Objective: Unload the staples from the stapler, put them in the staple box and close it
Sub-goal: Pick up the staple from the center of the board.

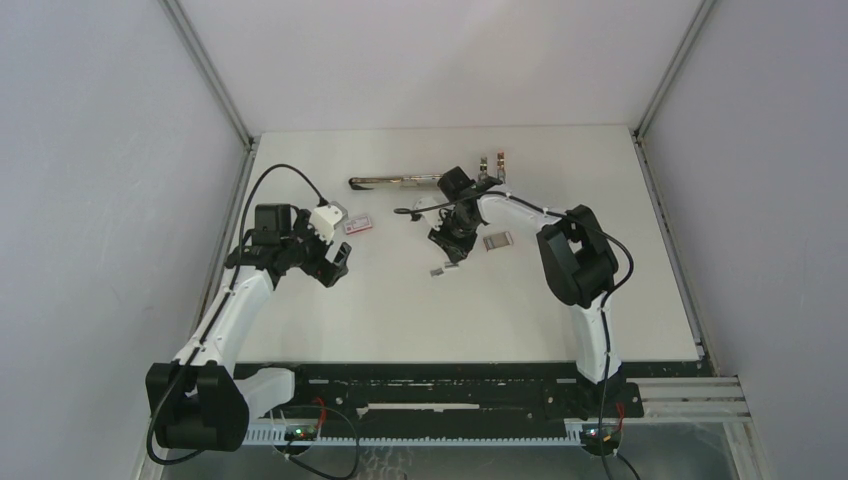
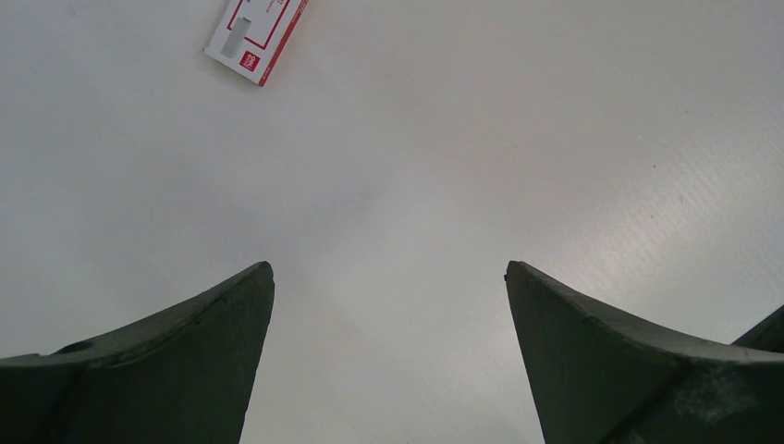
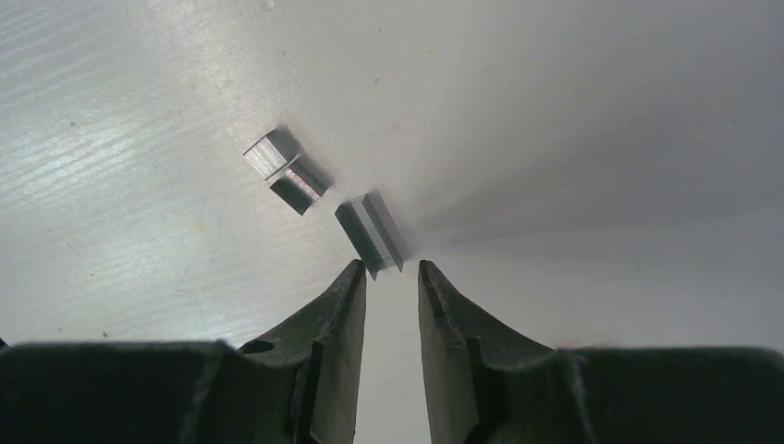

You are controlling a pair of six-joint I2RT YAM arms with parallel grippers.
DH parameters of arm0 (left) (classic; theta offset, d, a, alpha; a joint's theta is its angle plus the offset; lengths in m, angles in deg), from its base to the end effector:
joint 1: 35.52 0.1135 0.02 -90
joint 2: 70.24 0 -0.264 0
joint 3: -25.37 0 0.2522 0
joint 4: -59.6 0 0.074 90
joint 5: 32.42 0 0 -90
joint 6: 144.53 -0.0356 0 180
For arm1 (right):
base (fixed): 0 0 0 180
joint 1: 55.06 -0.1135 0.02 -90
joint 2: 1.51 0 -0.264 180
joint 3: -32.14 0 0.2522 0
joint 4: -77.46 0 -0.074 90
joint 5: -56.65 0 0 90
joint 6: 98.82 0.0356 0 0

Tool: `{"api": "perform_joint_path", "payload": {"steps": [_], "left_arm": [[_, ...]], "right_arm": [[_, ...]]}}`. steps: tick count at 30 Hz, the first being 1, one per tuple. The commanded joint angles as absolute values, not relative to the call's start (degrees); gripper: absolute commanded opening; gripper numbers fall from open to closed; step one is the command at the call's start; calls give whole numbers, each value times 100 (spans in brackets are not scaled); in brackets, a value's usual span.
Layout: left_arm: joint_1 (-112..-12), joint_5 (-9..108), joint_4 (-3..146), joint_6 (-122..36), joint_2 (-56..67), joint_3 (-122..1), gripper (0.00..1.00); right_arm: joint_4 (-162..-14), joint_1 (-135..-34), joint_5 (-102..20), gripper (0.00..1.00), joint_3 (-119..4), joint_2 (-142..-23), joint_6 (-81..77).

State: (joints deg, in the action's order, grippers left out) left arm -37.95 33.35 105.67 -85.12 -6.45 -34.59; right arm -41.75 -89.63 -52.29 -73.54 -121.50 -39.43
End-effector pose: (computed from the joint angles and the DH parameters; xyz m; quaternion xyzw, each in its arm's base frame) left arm 0.2228 -0.0241 0.2521 0.3300 0.8602 -0.1097 0.3731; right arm 0.3426 0.2501 0.1758 -0.5448 0.8126 0.1675 0.1222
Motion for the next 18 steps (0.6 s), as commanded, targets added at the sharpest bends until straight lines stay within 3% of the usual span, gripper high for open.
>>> {"api": "perform_joint_path", "payload": {"steps": [1, 18], "left_arm": [[-3738, 3227, 10544, -8582, -641, -3497, 100], [-3744, 3235, 10544, -8587, -657, -3496, 100]], "right_arm": [[-4329, -9074, -5072, 27, -7527, -11992, -4369], [-4386, -9234, -4947, 26, -7645, -12232, -4402]]}}
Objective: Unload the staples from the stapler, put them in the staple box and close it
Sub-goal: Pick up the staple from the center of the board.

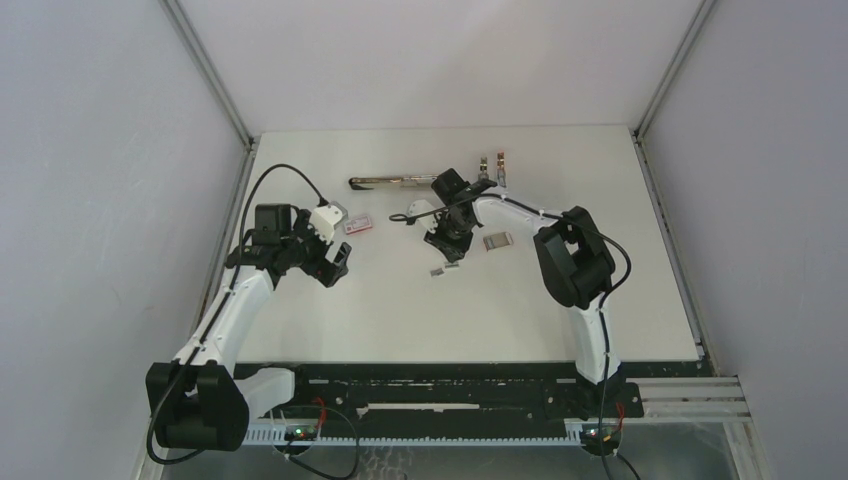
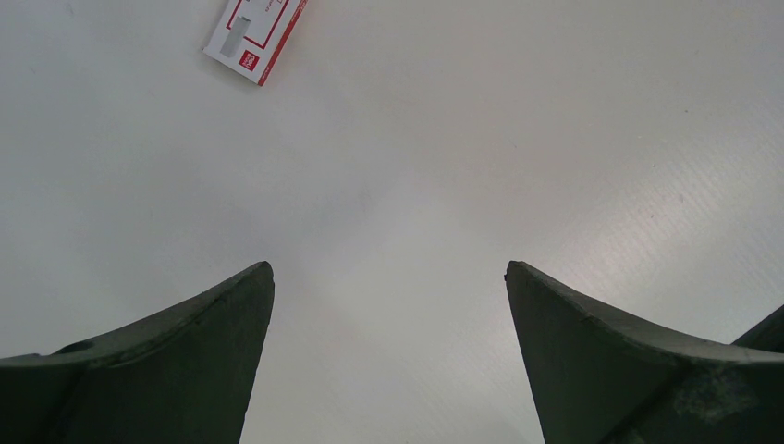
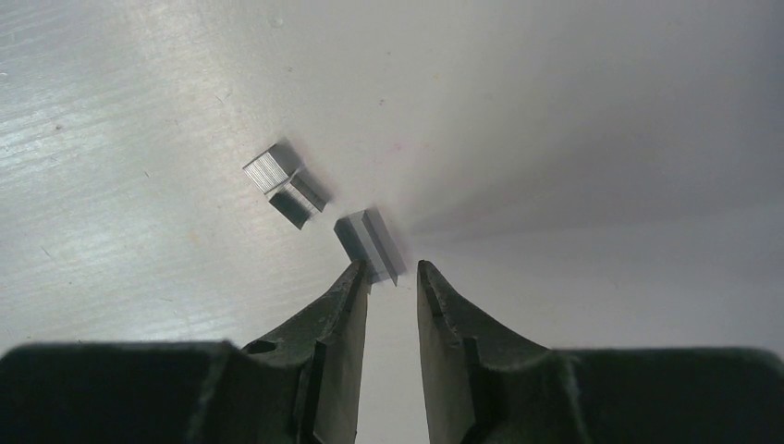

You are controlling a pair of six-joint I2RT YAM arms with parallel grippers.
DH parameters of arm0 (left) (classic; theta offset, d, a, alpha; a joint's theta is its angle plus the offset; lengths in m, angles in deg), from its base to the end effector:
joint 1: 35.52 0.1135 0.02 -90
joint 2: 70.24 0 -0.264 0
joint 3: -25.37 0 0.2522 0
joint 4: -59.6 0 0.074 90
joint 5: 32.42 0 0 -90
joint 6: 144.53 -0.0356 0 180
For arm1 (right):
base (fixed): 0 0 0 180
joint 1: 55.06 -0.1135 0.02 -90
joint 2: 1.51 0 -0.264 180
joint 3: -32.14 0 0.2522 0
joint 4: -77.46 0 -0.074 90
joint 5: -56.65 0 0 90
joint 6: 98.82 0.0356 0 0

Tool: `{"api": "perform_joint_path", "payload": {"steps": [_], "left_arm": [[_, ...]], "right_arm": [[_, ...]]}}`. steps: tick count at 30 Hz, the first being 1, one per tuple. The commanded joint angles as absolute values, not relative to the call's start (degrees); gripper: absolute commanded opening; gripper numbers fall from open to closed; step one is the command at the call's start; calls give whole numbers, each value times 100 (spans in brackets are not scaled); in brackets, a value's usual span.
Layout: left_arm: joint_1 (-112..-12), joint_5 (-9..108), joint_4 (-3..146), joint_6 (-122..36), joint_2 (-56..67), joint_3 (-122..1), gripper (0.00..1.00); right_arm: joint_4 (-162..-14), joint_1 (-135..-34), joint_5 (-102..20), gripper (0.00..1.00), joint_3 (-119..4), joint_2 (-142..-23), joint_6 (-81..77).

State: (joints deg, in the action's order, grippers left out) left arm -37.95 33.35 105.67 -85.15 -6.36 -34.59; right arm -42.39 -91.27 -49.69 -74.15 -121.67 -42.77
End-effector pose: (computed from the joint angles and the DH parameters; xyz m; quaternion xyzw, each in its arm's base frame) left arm 0.2230 -0.0241 0.2518 0.3302 0.8604 -0.1098 0.3724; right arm 0.3388 0.2605 0.1773 -0.5795 0.7908 0.1434 0.1348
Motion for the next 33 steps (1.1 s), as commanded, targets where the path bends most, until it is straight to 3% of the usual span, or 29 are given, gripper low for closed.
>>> {"api": "perform_joint_path", "payload": {"steps": [1, 22, 30, 33], "left_arm": [[-3743, 3235, 10548, -8587, -660, -3495, 100], [-3745, 3219, 10544, -8591, -655, -3487, 100], [-3738, 3218, 10550, -8592, -674, -3488, 100], [-3745, 3219, 10549, -8591, -670, -3489, 100]], "right_arm": [[-4401, -9247, -4937, 26, -7637, -12237, -4400], [-4430, -9277, -4841, 25, -7645, -12394, -4334], [-4330, -9235, -4915, 17, -7710, -12466, -4269], [-4288, -9201, -4921, 10, -7763, -12491, -4193]]}}
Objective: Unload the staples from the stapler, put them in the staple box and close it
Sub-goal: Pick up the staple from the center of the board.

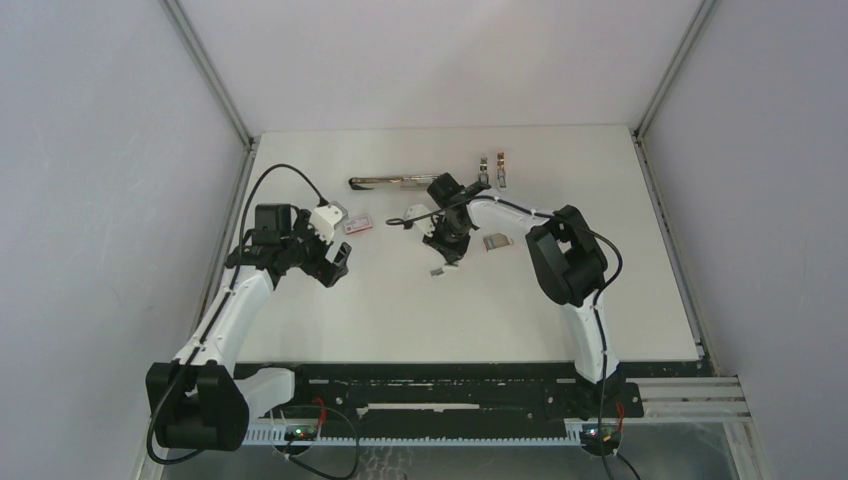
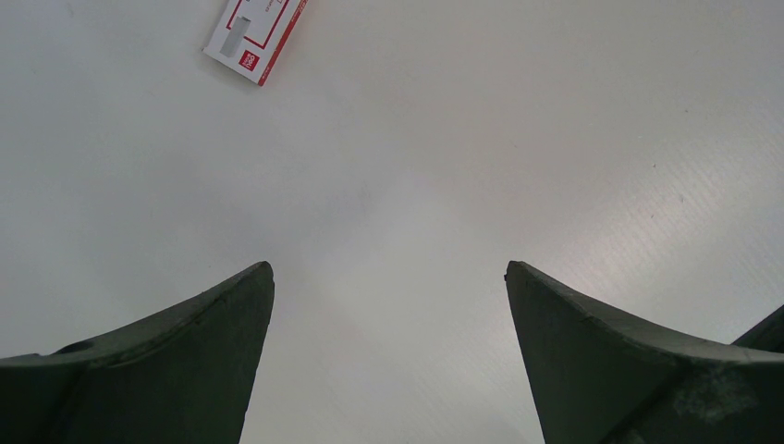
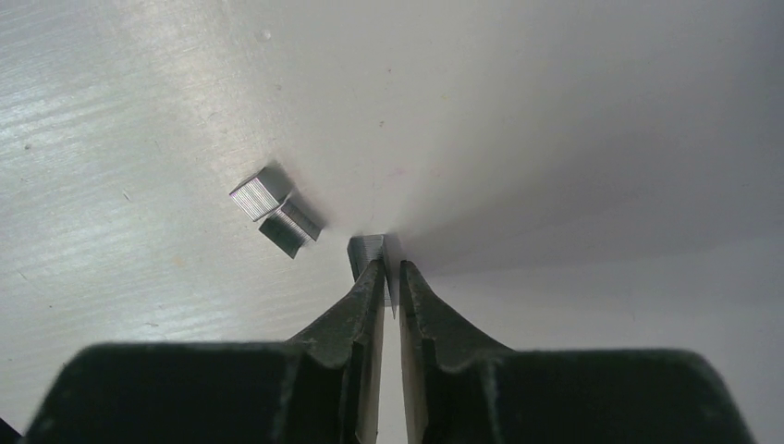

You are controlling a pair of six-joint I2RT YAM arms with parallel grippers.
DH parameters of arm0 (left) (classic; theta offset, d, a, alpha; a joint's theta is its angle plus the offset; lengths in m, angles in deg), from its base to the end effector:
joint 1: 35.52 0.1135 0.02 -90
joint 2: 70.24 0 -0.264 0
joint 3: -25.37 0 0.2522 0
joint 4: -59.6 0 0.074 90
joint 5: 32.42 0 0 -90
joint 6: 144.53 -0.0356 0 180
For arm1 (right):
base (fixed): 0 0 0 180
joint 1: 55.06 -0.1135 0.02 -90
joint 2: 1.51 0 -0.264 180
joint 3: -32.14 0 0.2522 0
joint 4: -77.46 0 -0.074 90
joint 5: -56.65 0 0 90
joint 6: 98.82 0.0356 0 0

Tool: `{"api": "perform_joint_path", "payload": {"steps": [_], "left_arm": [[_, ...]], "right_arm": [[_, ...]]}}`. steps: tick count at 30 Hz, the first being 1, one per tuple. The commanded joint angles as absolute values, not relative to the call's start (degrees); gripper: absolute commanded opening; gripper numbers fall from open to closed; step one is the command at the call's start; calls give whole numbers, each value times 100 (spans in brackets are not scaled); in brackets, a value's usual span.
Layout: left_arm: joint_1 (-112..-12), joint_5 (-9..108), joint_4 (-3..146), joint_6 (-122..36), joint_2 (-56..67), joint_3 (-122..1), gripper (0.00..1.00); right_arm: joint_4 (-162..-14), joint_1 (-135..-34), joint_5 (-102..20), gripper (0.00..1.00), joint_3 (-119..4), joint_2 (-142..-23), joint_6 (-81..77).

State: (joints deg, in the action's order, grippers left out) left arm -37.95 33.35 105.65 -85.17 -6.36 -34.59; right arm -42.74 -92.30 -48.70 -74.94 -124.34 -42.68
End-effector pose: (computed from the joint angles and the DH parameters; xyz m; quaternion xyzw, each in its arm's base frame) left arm 0.2230 -0.0241 0.2518 0.3303 0.8602 -0.1097 0.3726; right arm 0.3389 0.2695 0.1620 -0.5853 0.7902 0.1361 0.1207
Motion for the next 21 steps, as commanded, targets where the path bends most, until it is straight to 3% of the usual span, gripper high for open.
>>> {"api": "perform_joint_path", "payload": {"steps": [1, 5, 21], "left_arm": [[-3745, 3211, 10544, -8591, -671, -3486, 100], [-3743, 3209, 10548, -8591, -671, -3489, 100], [-3743, 3218, 10546, -8597, -649, -3489, 100]], "right_arm": [[-4263, -9195, -4917, 6, -7803, -12510, -4165], [-4214, -9156, -4900, 0, -7864, -12527, -4032], [-4630, -8568, -5216, 0, -7675, -11895, -2423]]}}
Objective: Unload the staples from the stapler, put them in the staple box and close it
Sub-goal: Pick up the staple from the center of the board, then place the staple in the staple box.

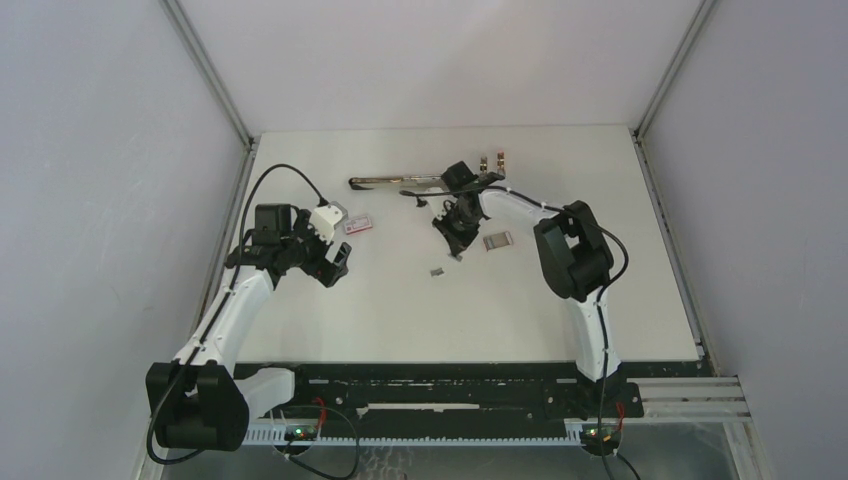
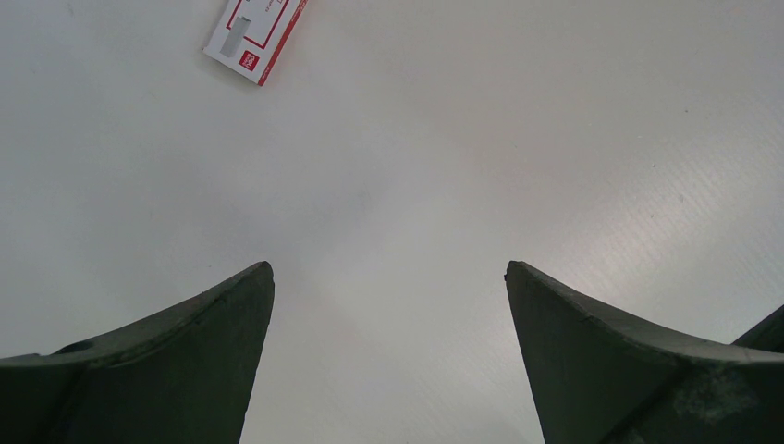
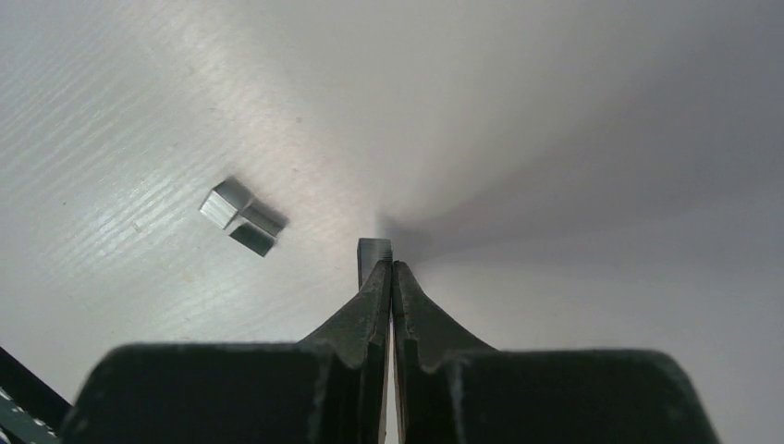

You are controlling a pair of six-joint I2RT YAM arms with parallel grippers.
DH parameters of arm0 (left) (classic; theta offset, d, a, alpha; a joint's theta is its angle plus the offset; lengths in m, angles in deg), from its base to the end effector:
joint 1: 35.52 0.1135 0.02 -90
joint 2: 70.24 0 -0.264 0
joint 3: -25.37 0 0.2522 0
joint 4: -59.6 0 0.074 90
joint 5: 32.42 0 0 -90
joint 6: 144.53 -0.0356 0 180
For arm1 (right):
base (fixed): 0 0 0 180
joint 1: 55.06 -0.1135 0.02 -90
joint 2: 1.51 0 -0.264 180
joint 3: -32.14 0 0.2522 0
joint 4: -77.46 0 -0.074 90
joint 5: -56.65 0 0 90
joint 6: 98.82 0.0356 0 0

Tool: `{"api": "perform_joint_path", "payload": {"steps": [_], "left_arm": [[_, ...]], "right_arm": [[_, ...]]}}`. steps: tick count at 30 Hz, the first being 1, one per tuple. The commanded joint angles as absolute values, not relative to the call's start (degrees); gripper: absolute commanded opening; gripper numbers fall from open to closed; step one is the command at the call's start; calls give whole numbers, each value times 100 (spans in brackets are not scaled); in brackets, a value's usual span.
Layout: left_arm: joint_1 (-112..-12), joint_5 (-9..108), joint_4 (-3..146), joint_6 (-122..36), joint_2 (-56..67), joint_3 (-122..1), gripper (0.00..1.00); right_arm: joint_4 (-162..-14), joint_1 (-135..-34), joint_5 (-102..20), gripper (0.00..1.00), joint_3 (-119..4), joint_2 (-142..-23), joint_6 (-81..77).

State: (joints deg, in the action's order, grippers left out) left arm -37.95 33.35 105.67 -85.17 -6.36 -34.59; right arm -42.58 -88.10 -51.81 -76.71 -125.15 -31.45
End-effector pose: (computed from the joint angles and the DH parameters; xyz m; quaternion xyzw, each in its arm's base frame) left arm 0.2230 -0.0241 0.2518 0.3303 0.8603 -0.1098 0.3725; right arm 0.3614 0.2485 0.1649 -0.4756 0.8552 0.1702 0.1160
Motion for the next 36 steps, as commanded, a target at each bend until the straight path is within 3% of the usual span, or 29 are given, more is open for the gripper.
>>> {"api": "perform_joint_path", "payload": {"steps": [1, 18, 36], "left_arm": [[-3745, 3218, 10545, -8592, -646, -3496, 100], [-3741, 3244, 10551, -8582, -620, -3503, 100], [-3739, 3253, 10546, -8582, -659, -3490, 100]], "right_arm": [[-4726, -8527, -5083, 0, -7601, -11798, -2320], [-5651, -7497, -3926, 0, -6600, -11153, -1266], [-5746, -7321, -4026, 0, -6213, -11205, -1099]]}}
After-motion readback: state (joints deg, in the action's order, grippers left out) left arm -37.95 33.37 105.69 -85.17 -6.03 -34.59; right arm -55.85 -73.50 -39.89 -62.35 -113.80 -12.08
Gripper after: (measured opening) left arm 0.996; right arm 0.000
